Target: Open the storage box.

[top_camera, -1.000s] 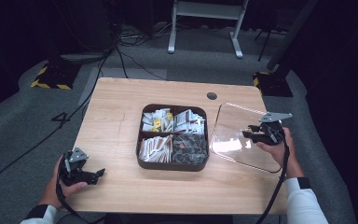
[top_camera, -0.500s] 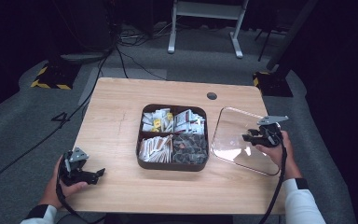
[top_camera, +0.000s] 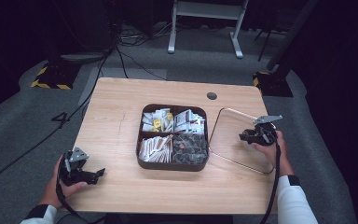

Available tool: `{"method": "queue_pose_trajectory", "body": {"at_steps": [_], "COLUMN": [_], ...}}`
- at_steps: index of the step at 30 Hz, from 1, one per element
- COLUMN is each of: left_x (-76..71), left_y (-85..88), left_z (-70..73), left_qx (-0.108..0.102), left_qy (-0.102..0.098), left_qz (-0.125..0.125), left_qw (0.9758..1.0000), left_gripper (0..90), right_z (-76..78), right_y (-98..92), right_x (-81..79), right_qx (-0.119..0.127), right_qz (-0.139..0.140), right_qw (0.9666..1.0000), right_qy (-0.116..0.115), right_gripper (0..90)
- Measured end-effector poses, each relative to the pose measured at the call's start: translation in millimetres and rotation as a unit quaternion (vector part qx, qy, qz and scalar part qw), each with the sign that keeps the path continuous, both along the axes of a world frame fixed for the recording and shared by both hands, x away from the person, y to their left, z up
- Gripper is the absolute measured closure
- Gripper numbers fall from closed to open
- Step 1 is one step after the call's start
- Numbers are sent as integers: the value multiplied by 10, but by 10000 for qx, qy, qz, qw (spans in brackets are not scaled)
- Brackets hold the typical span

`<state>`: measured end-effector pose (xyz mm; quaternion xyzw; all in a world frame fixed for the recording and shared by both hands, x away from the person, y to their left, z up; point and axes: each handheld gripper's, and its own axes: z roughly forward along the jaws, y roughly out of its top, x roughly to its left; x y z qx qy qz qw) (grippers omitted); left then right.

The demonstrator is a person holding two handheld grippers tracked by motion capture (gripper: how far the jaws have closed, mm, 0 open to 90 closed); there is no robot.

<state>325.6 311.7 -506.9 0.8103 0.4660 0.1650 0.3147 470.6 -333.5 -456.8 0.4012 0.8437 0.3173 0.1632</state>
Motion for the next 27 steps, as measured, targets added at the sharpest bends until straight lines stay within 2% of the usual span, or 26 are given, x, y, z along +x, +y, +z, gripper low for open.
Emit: {"method": "queue_pose_trajectory", "body": {"at_steps": [3,10,17,22,27], "left_x": [0,0,0,-1,-1], "left_y": [0,0,0,-1,-1], "left_z": [0,0,0,0,0], "left_qx": [0,1,1,-2,0], "left_qy": [0,0,2,2,2], "left_qz": [-1,4,4,6,5], "left_qw": [10000,10000,10000,10000,10000], "left_gripper": [1,0,1,1,1], "right_z": [-47,-130,-166,-206,-221], "right_y": [24,29,28,36,28], "right_x": [35,107,148,175,174], "right_qx": [-96,-156,-158,-269,-244], "right_qz": [-11,-73,-132,-249,-231], "right_qw": [9999,9998,9998,9992,9994], "right_qy": [27,63,86,135,126], "right_gripper": [589,589,589,588,587]}}
